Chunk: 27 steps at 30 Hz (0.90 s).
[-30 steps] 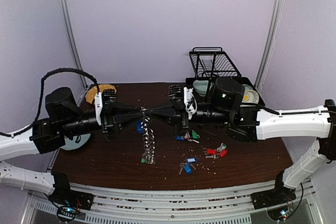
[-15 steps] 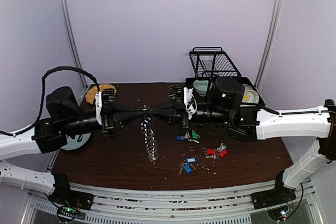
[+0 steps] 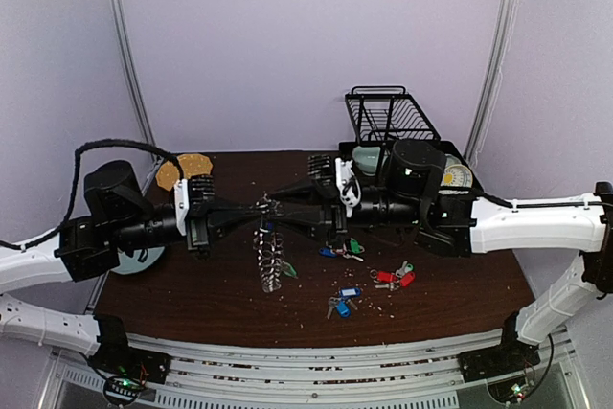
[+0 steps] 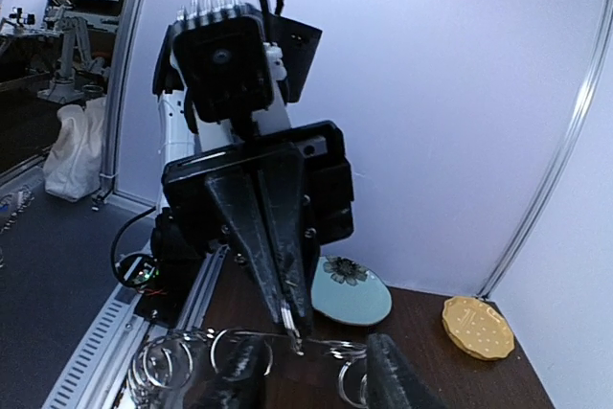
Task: Put the keys on the keyring
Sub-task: Adjust the keyring on the key storage ring.
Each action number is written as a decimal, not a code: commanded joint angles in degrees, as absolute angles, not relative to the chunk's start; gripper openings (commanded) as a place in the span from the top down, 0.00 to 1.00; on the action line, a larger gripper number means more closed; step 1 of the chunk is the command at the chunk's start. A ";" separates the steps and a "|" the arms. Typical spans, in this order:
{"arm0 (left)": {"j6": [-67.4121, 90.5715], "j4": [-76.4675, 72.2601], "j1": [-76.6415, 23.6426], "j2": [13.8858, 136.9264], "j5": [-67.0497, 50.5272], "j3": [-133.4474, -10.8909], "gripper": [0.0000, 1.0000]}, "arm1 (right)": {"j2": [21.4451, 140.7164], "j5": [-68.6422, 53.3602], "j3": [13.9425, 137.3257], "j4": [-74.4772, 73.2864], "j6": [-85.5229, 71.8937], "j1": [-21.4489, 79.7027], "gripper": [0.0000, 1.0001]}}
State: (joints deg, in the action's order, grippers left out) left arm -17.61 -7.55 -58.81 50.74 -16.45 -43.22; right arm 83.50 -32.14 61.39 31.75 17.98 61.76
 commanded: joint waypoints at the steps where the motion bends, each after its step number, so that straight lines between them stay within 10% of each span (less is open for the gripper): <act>1: -36.56 3.16 -59.58 49.26 -12.38 -46.31 1.00 | 79.48 -36.98 63.18 23.67 6.97 55.97 0.57; 15: -57.69 11.43 -64.66 45.21 -9.74 -46.58 1.00 | 76.80 -4.83 58.40 -15.94 -23.57 50.80 0.63; 27: -59.68 13.33 -68.55 40.77 -10.36 -46.67 1.00 | 80.47 -13.81 55.03 -13.45 -24.08 52.47 0.64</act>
